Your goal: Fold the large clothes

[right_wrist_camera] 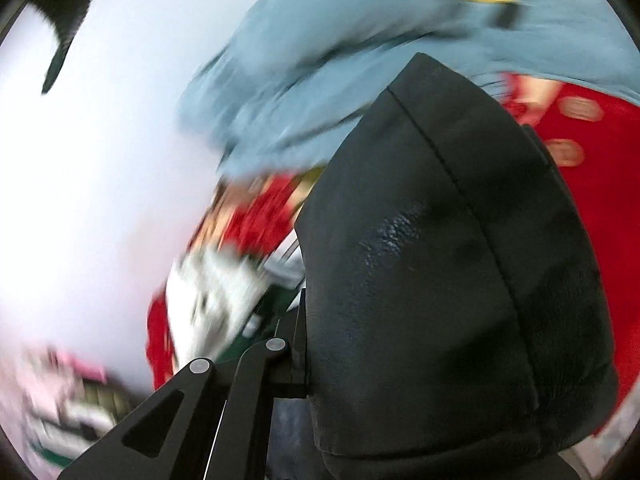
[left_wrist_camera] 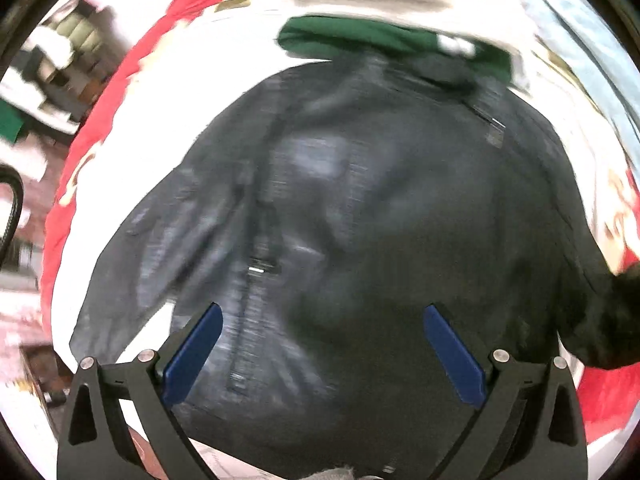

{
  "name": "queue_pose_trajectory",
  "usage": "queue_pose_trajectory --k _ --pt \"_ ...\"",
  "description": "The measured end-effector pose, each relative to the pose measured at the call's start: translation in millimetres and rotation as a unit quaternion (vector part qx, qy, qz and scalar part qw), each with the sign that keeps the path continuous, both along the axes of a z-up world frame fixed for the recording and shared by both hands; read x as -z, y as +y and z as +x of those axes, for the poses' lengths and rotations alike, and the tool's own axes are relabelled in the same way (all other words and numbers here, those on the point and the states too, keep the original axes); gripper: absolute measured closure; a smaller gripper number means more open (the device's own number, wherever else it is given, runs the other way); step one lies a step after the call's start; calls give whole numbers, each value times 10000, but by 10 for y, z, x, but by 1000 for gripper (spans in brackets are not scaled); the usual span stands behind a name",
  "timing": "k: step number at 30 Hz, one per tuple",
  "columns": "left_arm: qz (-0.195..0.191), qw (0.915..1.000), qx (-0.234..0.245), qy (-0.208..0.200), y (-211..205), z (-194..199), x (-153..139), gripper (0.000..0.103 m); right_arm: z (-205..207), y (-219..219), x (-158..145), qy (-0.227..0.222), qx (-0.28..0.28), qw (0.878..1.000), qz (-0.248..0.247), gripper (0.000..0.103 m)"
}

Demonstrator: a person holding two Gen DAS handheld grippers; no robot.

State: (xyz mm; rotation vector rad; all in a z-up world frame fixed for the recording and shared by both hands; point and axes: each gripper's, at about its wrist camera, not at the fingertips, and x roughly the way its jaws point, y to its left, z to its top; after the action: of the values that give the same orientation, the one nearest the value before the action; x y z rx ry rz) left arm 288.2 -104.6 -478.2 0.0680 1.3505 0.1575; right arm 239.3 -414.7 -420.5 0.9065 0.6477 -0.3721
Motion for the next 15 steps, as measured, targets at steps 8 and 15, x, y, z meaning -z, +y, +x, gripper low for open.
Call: queue_pose_trajectory --k 8,15 --pt "348 9931 -1109 182 1335 11 339 0 1625 2426 988 1524 -2962 9361 -1132 98" --pt "272 9875 -1495 408 2094 -197 460 0 1771 3794 1812 2664 -4666 8270 -1654 61"
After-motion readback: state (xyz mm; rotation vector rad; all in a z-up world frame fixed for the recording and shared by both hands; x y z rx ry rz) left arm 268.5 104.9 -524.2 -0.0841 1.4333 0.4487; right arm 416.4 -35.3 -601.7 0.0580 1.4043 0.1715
